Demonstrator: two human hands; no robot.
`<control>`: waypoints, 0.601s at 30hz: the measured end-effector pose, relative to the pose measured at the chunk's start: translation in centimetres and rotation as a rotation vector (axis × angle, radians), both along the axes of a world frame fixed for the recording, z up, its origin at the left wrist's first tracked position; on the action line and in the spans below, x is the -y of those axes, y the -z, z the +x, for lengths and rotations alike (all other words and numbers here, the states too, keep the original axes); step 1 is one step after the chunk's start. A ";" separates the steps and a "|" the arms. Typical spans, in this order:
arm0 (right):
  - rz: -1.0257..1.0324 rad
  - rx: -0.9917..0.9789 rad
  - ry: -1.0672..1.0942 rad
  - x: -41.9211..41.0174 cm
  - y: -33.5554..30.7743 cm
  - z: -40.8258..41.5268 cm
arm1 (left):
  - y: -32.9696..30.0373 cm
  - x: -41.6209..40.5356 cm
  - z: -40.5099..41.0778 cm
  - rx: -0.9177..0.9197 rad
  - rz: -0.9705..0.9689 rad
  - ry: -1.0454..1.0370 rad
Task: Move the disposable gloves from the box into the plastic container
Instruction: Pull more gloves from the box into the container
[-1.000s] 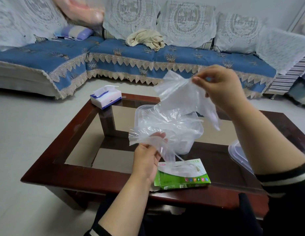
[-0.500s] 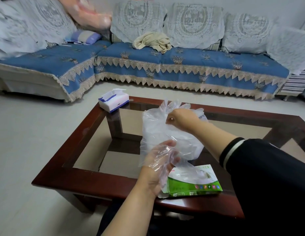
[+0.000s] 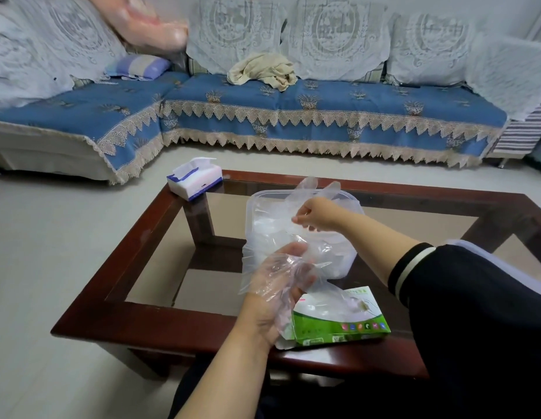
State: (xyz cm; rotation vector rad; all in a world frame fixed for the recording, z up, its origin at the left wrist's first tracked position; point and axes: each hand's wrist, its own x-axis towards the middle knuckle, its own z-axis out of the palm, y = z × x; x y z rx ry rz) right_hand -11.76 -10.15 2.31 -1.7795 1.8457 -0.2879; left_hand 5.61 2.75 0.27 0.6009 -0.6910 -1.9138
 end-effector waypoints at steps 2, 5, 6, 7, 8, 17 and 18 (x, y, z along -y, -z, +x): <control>-0.038 0.345 0.172 -0.4 -0.5 -0.6 | -0.2 -0.1 0.0 -0.027 0.002 -0.002; 0.022 0.955 0.424 -1.1 -1.2 -1.5 | -0.5 0.3 -0.1 -0.075 0.008 -0.020; 0.056 1.128 0.487 -1.1 -1.2 -1.9 | -0.9 0.4 -0.1 -0.091 0.005 -0.031; 0.084 1.271 0.541 -1.3 -1.2 -2.2 | -1.1 0.9 -0.3 -0.107 0.000 -0.042; 0.110 1.374 0.575 -1.4 -1.0 -2.5 | -1.6 1.2 -0.4 -0.132 0.001 -0.044; 0.352 1.480 -0.002 -2.8 -2.1 -4.8 | -5.9 8.0 -4.9 -0.168 0.046 -0.022; 0.342 1.439 -0.068 -2.7 -2.4 -5.4 | -6.4 8.2 -5.6 -0.138 0.028 -0.030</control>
